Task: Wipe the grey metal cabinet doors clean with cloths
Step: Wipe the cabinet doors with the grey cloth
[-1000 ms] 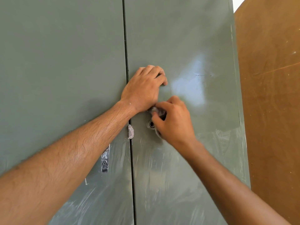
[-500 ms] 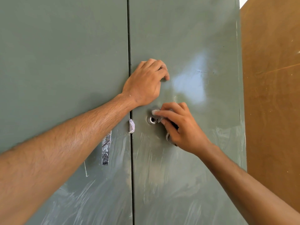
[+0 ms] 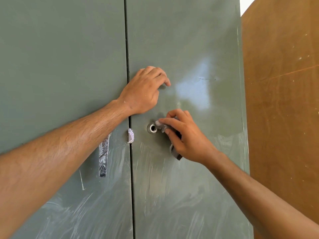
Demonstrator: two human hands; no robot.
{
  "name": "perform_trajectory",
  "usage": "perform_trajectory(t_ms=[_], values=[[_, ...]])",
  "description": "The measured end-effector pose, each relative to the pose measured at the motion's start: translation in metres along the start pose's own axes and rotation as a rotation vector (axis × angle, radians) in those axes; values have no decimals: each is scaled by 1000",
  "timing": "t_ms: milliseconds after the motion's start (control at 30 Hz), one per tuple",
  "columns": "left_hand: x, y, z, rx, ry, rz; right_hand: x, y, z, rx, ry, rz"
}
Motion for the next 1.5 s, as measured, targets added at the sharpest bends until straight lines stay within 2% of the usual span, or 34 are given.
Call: perform_trajectory(t_ms=[67,200,333,500,567,633,767,867,933,1000,1033,1100,1167,1233,1333,1400,1500], values=[[-1,2,-3,7,54,26,1,2,2,20,-9,3],[-12,18,-8,13,127,39,12,4,17,-61,-12,109],[-25,41,-9,-54,97,-40,4,-11,17,12,2,-37],[-16,55,-21,-70,-37,-8,26,-9,42,-103,28,4],[-15,54,-22,-86,-64,-7,18,-15,32,-50,12,-51],[-14,53,-22,-125,-55,-25,18,-16,28,15,30,-94],[-16,60,-28,-135,-25,-58,23,-8,36,-177,21,14],[-21,70,-39,-144,26,-78,10,-11,24,-152,-38,-63],[-26,82,-44,-187,48,-55,12,-9,24,-155,-65,-52],[-33,96,-45,-262,-13,59,15,-4,25,-130,-160,11],[-36,103,-46,-318,-65,151,13,-4,21,-59,-232,-9],[-41,116,-50,-417,-130,321,4,-3,12,164,-407,-181],[-44,124,-59,-447,-83,355,4,-2,13,365,-615,-310],[-46,129,-64,-490,69,297,16,-2,26,470,-809,-332],[-49,139,-55,-640,325,153,28,-5,39,525,-1093,-322],[-55,148,-47,-740,456,34,29,-9,45,490,-1229,-266],[-71,160,-46,-783,526,-102,30,-16,59,343,-1269,-114]])
Point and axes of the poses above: each hand's wrist, its own y-axis away from the middle knuckle, its own x-axis out of the palm, z = x × y, the point moved 6 cm from there along -y, towards the middle knuckle, and after that the axes turned 3 degrees about -x, right-handed, at the moved point
